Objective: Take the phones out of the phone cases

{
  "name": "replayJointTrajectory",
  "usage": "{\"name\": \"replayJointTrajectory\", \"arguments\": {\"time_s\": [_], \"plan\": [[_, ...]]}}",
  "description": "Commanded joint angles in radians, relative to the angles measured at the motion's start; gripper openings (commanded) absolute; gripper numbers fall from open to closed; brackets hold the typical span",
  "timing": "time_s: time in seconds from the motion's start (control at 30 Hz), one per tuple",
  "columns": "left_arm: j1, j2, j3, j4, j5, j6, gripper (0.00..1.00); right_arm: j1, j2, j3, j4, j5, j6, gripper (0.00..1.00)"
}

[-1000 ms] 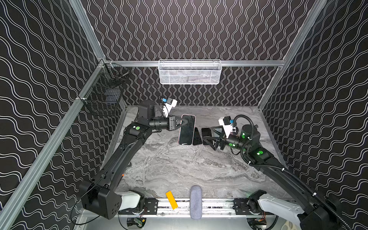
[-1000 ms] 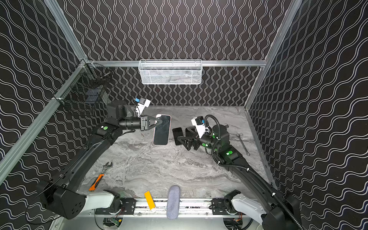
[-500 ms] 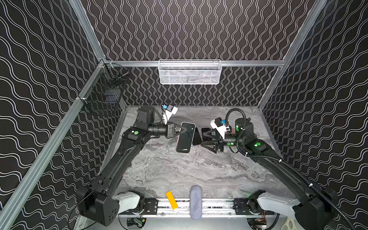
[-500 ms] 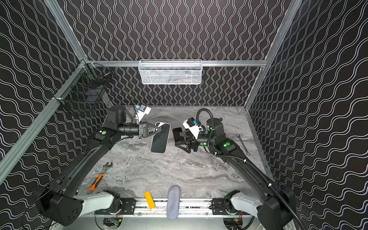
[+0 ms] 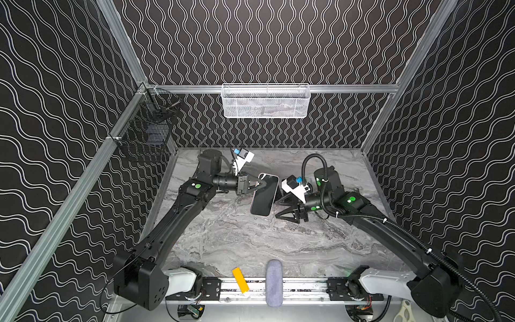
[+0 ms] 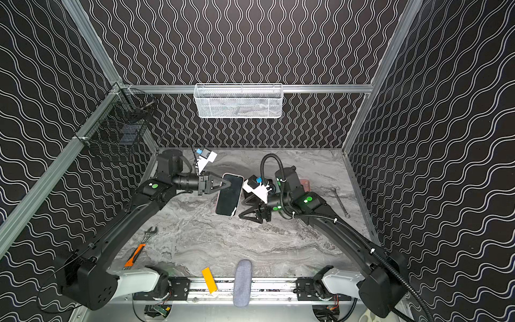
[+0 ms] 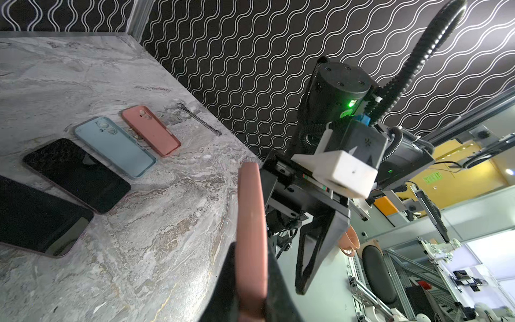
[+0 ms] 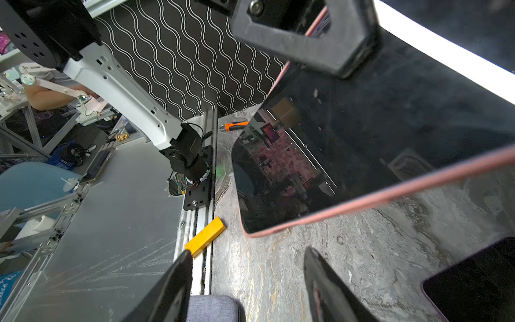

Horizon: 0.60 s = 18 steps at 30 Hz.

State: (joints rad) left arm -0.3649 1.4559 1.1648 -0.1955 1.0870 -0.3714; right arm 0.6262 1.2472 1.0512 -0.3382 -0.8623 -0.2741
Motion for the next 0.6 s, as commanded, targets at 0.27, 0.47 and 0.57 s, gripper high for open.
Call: {"name": "replayJointTrajectory", "arguments": {"time_s": [0.27, 0.47, 0.57], "plan": [[-0.050, 0.033, 0.038, 0.083, 0.053, -0.020, 0.00, 0.060, 0.032, 0.003, -0.049, 0.046, -0.065, 0.54], [-0.060, 0.026, 0.038, 0.109, 0.066, -0.033, 0.00, 0.075, 0.038, -0.004, -0.032, 0.037, -0.066, 0.49], [-0.063, 0.026, 0.036, 0.114, 0.071, -0.041, 0.00, 0.088, 0.037, -0.002, -0.030, 0.043, -0.070, 0.46]]}}
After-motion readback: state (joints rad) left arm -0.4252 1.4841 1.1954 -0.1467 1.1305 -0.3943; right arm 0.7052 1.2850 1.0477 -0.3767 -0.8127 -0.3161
